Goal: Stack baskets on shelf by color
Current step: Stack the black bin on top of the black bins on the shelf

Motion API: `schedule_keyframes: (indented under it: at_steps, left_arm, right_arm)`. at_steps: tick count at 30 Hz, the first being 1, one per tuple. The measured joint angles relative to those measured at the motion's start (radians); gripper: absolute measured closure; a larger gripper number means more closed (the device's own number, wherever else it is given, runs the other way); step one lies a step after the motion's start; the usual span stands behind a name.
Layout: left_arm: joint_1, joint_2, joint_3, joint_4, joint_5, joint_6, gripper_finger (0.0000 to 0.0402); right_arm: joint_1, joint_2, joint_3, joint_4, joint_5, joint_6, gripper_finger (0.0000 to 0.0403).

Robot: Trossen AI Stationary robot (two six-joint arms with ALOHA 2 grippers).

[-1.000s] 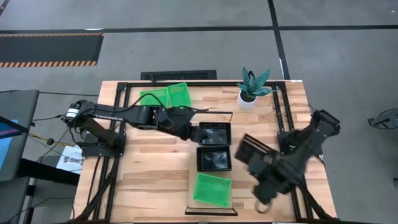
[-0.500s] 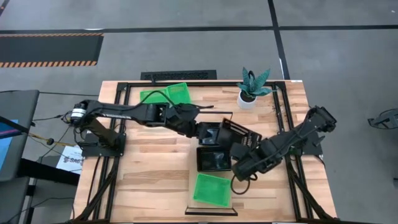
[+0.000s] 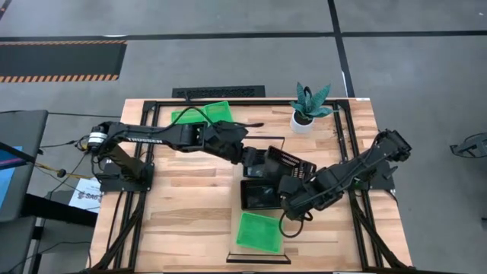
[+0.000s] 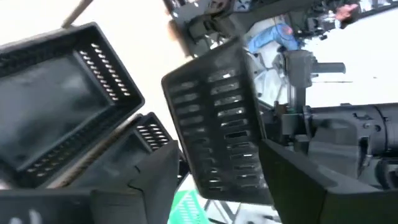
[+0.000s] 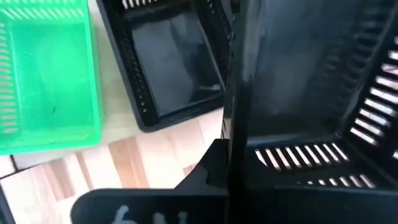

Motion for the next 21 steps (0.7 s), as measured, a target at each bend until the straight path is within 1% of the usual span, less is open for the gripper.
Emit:
schedule_keyframes:
  at_steps: [3,8,11,21]
  left_arm:
    - [0.001,0.017,0.0,0.026,0.031,-0.01,0.0165]
    - [0.003,0.016,0.0,0.029,0.025,-0.003,0.0139]
    - [0.018,0.01,0.0,0.025,0.069,0.007,0.0136]
    - [0.022,0.003,0.0,0.012,0.109,0.034,0.0136]
  right_arm:
    - [-0.01,0.0,0.0,0.007,-0.012,-0.015,0.04]
    - [-0.016,-0.001,0.0,0.014,-0.021,-0.033,0.0399]
    - [-0.015,-0.001,0.0,0.022,-0.022,-0.036,0.0398]
    - [0.004,0.0,0.0,0.013,-0.051,-0.02,0.0397]
